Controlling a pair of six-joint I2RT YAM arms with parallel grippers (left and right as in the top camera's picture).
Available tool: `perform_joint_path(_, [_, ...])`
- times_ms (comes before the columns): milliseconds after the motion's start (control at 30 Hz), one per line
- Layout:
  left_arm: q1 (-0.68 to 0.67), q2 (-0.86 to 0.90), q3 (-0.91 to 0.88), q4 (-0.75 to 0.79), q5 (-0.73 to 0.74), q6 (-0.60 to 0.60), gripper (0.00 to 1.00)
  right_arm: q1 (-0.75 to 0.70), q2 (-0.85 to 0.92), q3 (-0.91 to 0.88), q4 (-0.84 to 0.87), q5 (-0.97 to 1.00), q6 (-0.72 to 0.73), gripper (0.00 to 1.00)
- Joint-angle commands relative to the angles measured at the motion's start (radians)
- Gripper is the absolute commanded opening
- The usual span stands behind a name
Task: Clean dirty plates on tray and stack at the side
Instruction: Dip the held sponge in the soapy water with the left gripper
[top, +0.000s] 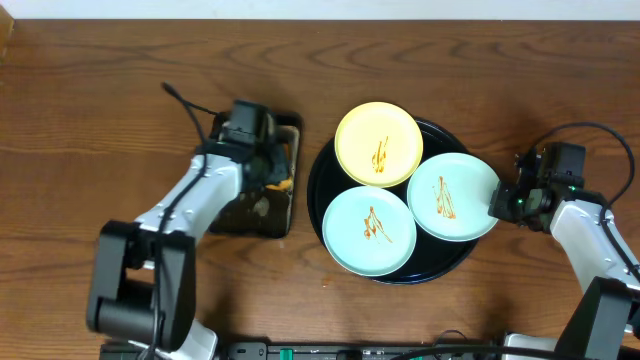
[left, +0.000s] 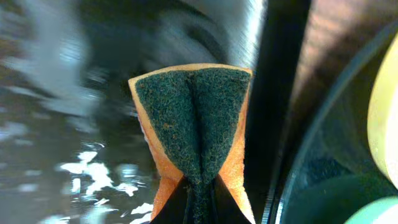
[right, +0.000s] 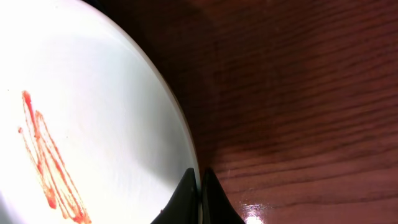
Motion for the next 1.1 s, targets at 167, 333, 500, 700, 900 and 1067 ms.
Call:
perform_joint_path(167, [-0.082, 0.061, 0.016, 0.005, 0.021, -0.016, 0.08, -0.006, 0.005, 0.01, -0.009, 0.018, -0.002, 0.01])
perform_joint_path(333, [-0.095, 0.053, 0.017, 0.031, 0.021, -0.016, 0.08, -0.006, 0.005, 0.01, -0.011, 0.018, -0.002, 0.01])
perform_joint_path(500, [-0.093, 0.022, 0.018, 0.047, -0.012, 0.006, 0.07, -0.002, 0.005, 0.01, -0.011, 0.018, -0.002, 0.01])
perform_joint_path(700, [-0.093, -0.087, 0.019, 0.045, -0.101, 0.064, 0.07, -0.002, 0.005, 0.01, -0.011, 0.018, -0.002, 0.01])
perform_joint_path(900, [-0.093, -0.16, 0.019, 0.04, -0.267, 0.067, 0.07, -0.002, 0.005, 0.01, -0.011, 0.018, -0.002, 0.01])
perform_joint_path(1067, [-0.093, -0.185, 0.019, 0.065, -0.311, 0.095, 0.07, -0.002, 0.005, 0.01, -0.011, 0.018, -0.002, 0.01])
